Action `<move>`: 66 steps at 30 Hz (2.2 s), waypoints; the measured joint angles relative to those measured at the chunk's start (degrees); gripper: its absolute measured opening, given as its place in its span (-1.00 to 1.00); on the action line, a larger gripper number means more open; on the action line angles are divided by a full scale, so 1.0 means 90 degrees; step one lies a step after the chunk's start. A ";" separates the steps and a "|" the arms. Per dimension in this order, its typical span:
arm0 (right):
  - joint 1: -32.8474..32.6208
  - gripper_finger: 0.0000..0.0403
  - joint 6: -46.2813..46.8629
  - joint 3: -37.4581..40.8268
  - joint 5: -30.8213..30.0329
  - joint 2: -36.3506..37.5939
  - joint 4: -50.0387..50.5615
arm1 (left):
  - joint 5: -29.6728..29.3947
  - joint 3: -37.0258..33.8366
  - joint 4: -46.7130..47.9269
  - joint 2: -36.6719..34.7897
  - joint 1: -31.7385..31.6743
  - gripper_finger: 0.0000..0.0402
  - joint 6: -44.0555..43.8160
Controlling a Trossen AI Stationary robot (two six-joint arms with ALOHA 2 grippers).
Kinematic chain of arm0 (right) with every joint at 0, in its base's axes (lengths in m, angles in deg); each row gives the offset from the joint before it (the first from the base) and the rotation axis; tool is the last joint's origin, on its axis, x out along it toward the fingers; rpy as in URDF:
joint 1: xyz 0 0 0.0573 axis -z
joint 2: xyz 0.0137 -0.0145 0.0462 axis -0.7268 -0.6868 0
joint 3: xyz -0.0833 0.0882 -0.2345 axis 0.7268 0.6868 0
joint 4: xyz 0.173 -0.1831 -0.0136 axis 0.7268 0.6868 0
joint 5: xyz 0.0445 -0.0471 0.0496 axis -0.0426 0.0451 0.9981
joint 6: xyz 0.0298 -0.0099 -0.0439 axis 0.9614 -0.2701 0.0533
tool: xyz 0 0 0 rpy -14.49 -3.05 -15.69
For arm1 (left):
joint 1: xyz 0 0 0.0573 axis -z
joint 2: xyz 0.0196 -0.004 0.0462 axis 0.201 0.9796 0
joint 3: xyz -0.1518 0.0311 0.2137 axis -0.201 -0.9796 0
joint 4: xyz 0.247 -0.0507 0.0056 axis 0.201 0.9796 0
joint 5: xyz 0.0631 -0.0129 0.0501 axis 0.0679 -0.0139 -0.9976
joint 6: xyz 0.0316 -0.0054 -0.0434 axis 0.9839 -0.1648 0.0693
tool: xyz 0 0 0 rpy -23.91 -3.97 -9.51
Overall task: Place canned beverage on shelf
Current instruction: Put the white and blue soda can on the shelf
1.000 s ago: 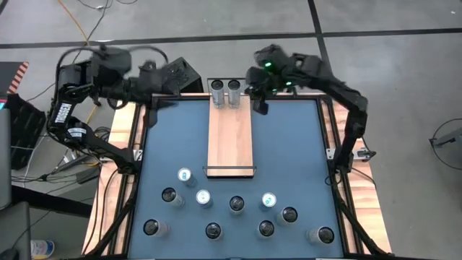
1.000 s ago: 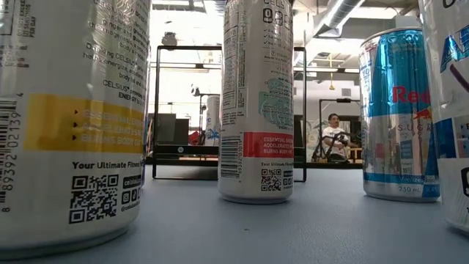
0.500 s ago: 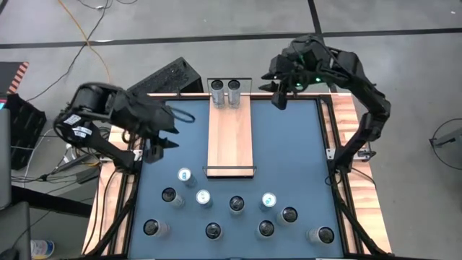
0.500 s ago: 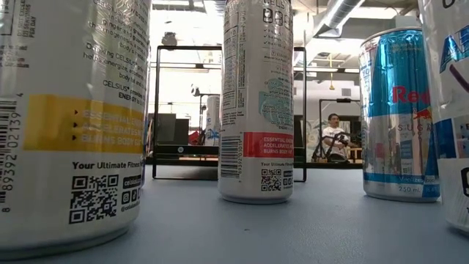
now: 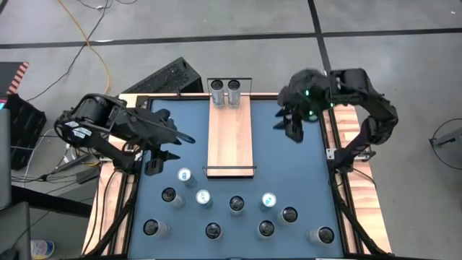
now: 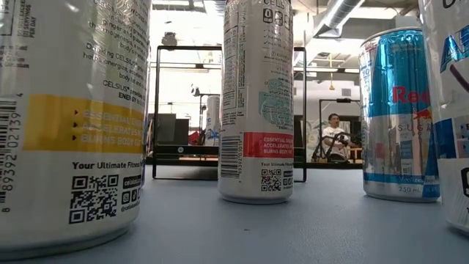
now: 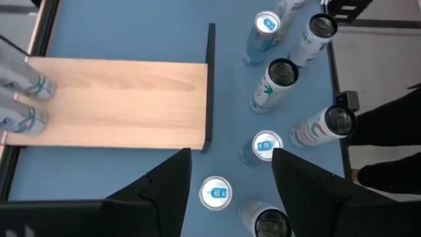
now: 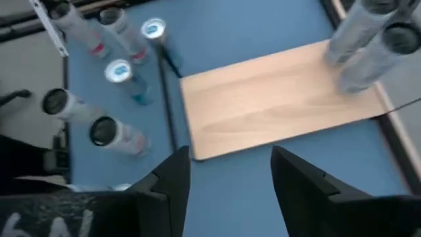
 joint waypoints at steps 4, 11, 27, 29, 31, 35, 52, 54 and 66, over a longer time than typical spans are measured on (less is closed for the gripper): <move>-0.0780 -0.07 0.0682 0.0250 -0.0102 0.0012 -0.0026 | 0.0103 0.0000 -0.0086 0.0000 0.0076 -0.01 0.0173; -0.2236 -0.09 0.2028 0.0585 -0.0708 -0.0046 -0.0075 | 0.0272 0.0000 -0.0211 0.0000 0.0306 -0.01 0.0632; -0.4396 0.01 0.1915 0.1738 -0.1255 -0.0459 -0.1150 | 0.0129 -0.0520 -0.1841 0.0325 0.1168 -0.01 0.0125; -0.4539 0.11 0.1862 0.1866 -0.1233 -0.0548 -0.1468 | 0.0084 -0.0612 -0.1832 0.0412 0.1238 -0.01 -0.0081; -0.4755 0.23 0.1846 0.2065 -0.1230 -0.0588 -0.1715 | 0.0032 -0.0631 -0.1917 0.0543 0.1273 -0.01 -0.0280; -0.5041 0.45 0.1558 0.2189 -0.1227 -0.0873 -0.2308 | 0.0020 -0.0631 -0.2173 0.0792 0.1428 -0.01 -0.0490; -0.4902 0.58 0.0660 0.2189 -0.0875 -0.2561 -0.2251 | -0.0734 -0.0631 -0.2592 0.0993 0.2151 -0.01 -0.0708; -0.4897 0.58 0.0658 0.2191 -0.0712 -0.2674 -0.2240 | -0.0760 -0.0631 -0.2592 0.0999 0.2192 -0.01 -0.0708; -0.4890 0.40 0.0904 0.2186 -0.0778 -0.2844 -0.2087 | -0.1156 -0.0631 -0.2595 0.1005 0.2219 -0.01 -0.0779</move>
